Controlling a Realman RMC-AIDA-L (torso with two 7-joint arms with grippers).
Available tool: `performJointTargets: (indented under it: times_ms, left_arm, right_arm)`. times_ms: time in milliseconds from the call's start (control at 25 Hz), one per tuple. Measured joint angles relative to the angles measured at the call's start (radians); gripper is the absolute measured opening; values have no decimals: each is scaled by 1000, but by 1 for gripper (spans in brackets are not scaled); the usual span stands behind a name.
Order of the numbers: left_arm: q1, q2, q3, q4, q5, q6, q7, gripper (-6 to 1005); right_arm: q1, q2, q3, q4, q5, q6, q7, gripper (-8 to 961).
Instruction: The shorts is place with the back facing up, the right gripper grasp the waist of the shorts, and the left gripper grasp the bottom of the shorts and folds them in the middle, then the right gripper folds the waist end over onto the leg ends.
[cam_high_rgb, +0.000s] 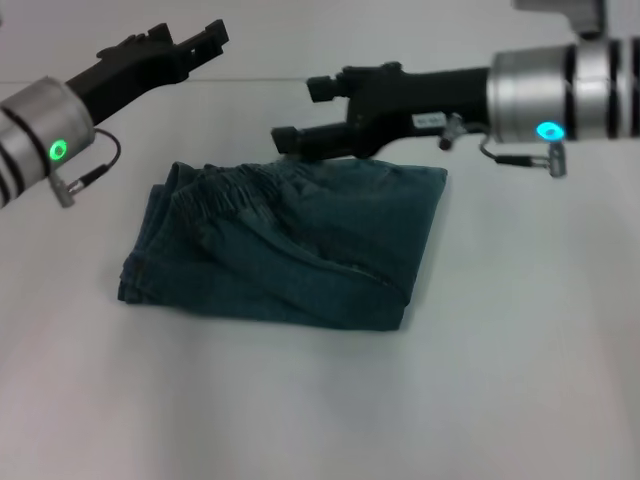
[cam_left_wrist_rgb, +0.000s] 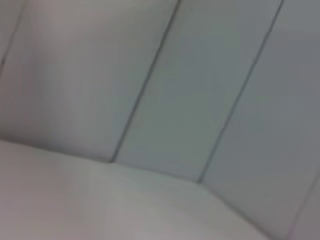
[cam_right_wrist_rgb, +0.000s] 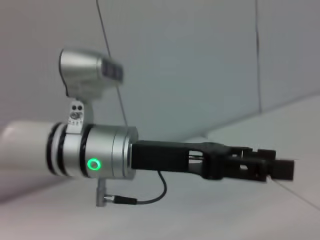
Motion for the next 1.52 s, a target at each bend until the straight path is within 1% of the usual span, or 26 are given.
performJointTargets:
  times_ms: [40, 80, 160, 200, 280, 400, 520, 600, 800, 920, 960, 1000, 1080, 1240, 1520]
  left_arm:
    - [13, 0, -22, 0, 1, 51, -1, 770]
    - [30, 0, -45, -3, 3, 111, -6, 793]
    - [55, 1, -74, -8, 8, 185, -16, 840]
    - [81, 3, -100, -11, 9, 246, -24, 863]
    - [114, 3, -133, -13, 10, 322, -27, 910]
    - [164, 4, -188, -23, 34, 466, -28, 911]
    - [188, 4, -245, -25, 111, 603, -35, 911]
    - [196, 4, -268, -26, 168, 676, -41, 910]
    - [198, 4, -278, -37, 300, 806, -38, 908]
    - [188, 4, -266, -53, 349, 850, -32, 907]
    - [188, 4, -266, -53, 349, 850, -32, 907]
    - [174, 4, -243, -78, 382, 863, -24, 907]
    - [163, 4, -225, -95, 398, 864, -21, 907]
    - [134, 6, -195, -131, 424, 864, -10, 907]
    - [114, 9, -171, -139, 429, 867, -4, 907]
  right_arm:
    - [0, 0, 0, 0, 0, 0, 0, 861]
    - [-38, -1, 1, -5, 31, -22, -18, 888]
    - [-101, -3, 5, -9, 72, -59, -47, 942]
    - [-128, -4, 8, -10, 90, -72, -64, 942]
    - [-188, -5, 14, -10, 126, -102, -108, 942]
    - [-253, -4, 33, -10, 149, -159, -170, 943]
    - [-304, -6, 56, -6, 148, -218, -215, 943]
    - [-329, -9, 76, -2, 131, -269, -235, 943]
    - [-357, -10, 164, -1, 37, -384, -264, 944]
    - [-369, -10, 209, 1, -20, -422, -277, 942]
    - [-372, -10, 218, 0, -37, -427, -277, 941]
    - [-374, -10, 230, -2, -60, -434, -278, 941]
    - [-373, -10, 247, -5, -99, -448, -276, 939]
    - [-358, -13, 273, -5, -168, -480, -271, 934]
    - [-340, -12, 277, -6, -186, -495, -269, 921]
